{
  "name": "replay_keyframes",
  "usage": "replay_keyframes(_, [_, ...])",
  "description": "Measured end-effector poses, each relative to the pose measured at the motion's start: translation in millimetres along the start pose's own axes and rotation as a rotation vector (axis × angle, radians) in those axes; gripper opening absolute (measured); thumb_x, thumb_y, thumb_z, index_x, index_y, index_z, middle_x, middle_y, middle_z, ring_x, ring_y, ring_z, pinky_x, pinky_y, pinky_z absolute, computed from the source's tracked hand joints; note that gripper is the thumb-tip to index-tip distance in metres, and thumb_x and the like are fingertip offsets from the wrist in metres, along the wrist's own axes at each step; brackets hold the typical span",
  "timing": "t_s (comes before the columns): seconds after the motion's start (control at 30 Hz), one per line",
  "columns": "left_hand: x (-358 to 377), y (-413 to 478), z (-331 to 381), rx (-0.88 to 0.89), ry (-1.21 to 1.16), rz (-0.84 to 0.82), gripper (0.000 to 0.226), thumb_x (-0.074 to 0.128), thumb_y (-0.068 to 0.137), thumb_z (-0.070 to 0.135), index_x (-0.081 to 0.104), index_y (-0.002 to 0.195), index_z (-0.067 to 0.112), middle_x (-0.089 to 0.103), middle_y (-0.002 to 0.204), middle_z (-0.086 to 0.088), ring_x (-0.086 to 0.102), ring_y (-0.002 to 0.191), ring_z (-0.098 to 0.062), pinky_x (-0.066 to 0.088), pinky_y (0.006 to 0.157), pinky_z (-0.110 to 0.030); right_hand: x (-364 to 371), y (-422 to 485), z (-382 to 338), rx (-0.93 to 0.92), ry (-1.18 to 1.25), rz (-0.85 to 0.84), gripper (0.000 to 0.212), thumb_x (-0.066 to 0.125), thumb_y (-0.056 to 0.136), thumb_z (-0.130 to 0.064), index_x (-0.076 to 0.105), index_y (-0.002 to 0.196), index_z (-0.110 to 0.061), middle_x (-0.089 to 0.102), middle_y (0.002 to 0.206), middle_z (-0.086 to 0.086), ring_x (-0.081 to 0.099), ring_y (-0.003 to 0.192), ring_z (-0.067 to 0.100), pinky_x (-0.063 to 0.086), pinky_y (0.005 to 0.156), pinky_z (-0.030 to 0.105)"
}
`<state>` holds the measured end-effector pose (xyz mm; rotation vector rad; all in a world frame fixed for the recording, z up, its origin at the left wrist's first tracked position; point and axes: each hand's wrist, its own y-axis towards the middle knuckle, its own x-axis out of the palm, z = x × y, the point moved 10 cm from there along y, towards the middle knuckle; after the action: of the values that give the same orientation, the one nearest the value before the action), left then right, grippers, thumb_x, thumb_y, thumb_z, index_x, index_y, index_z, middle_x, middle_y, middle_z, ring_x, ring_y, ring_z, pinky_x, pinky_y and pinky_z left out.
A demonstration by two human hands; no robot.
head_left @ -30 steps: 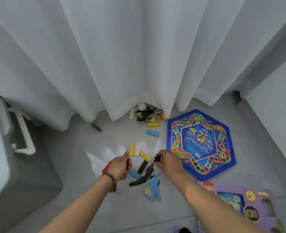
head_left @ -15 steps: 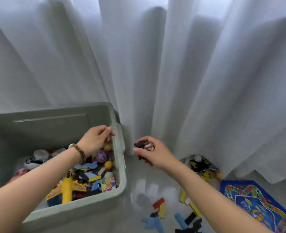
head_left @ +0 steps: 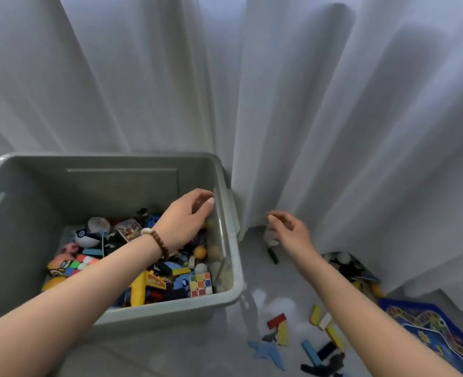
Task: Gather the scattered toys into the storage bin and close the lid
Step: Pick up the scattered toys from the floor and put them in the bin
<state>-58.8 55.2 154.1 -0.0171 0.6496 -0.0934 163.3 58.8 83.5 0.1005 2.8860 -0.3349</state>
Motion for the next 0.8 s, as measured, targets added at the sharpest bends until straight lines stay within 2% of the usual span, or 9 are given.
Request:
replay_keyframes(0.07, [28,-6,43,0.133,0.007,-0.024,0.029,0.045,0.095,0.033,0.055,0.121,0.024,0.059,0.115,0.009,0.055,0.108,-0.006,0.043,0.096,-0.025,-45,-10,33,0.039,-0.041,0.085,0.008,0.055,0.093,-0.024,0.061,0.098,-0.023,0.065,0.099,-0.001,0.061,0.095,0.018,0.050,0.085,0.032])
replay_keyframes(0.17, [86,-19,92,0.240,-0.070,-0.122,0.023,0.047,0.095,0.029,0.058,0.115,0.026,0.059,0.104,0.014,0.056,0.096,-0.002,0.044,0.083,-0.013,-108,-33,95,0.116,-0.117,0.154,0.011,0.060,0.090,-0.024,0.061,0.101,-0.022,0.064,0.107,0.003,0.059,0.099,0.018,0.050,0.088,0.034])
replay_keyframes(0.27, [161,-28,101,0.286,-0.075,-0.254,0.021,0.047,0.095,0.032,0.058,0.112,0.027,0.062,0.101,0.012,0.059,0.092,-0.006,0.049,0.080,-0.021,-150,-59,171,0.255,-0.187,0.159,0.026,0.066,0.086,-0.021,0.060,0.110,-0.015,0.059,0.114,0.003,0.056,0.100,0.018,0.046,0.080,0.028])
replay_keyframes(0.4, [272,-39,19,0.053,0.182,-0.515,0.040,0.046,0.094,0.040,0.045,0.131,0.025,0.052,0.129,0.007,0.054,0.107,-0.011,0.044,0.091,-0.024,-175,-86,262,0.433,-0.217,0.155,0.040,0.074,0.080,-0.021,0.059,0.115,-0.011,0.055,0.115,0.006,0.056,0.100,0.024,0.043,0.078,0.027])
replay_keyframes(0.5, [319,-54,-55,-0.130,0.323,-0.623,0.054,0.050,0.091,0.046,0.038,0.137,0.021,0.041,0.141,0.001,0.047,0.123,-0.017,0.040,0.100,-0.025,-169,-95,307,0.511,-0.209,0.126,0.043,0.075,0.079,-0.020,0.057,0.117,-0.008,0.054,0.113,0.006,0.053,0.097,0.020,0.043,0.072,0.024])
replay_keyframes(0.6, [341,-63,-107,-0.248,0.407,-0.599,0.059,0.053,0.087,0.050,0.039,0.136,0.020,0.043,0.138,-0.001,0.046,0.123,-0.018,0.039,0.099,-0.026,-162,-94,335,0.517,-0.235,0.153,0.043,0.076,0.076,-0.024,0.057,0.113,-0.011,0.058,0.115,0.008,0.055,0.100,0.018,0.046,0.084,0.027])
replay_keyframes(0.67, [352,-67,-127,-0.286,0.435,-0.591,0.058,0.059,0.083,0.049,0.043,0.131,0.020,0.047,0.131,-0.002,0.049,0.117,-0.018,0.042,0.097,-0.027,-160,-91,340,0.498,-0.283,0.189,0.033,0.075,0.077,-0.027,0.058,0.103,-0.017,0.057,0.112,0.005,0.056,0.099,0.016,0.047,0.087,0.028])
replay_keyframes(0.8, [357,-64,-141,-0.315,0.357,-0.476,0.055,0.072,0.073,0.045,0.051,0.118,0.022,0.050,0.117,0.002,0.053,0.107,-0.014,0.045,0.089,-0.025,-160,-84,335,0.446,-0.398,0.232,0.021,0.071,0.080,-0.028,0.054,0.090,-0.022,0.055,0.104,0.001,0.055,0.091,0.014,0.045,0.076,0.025])
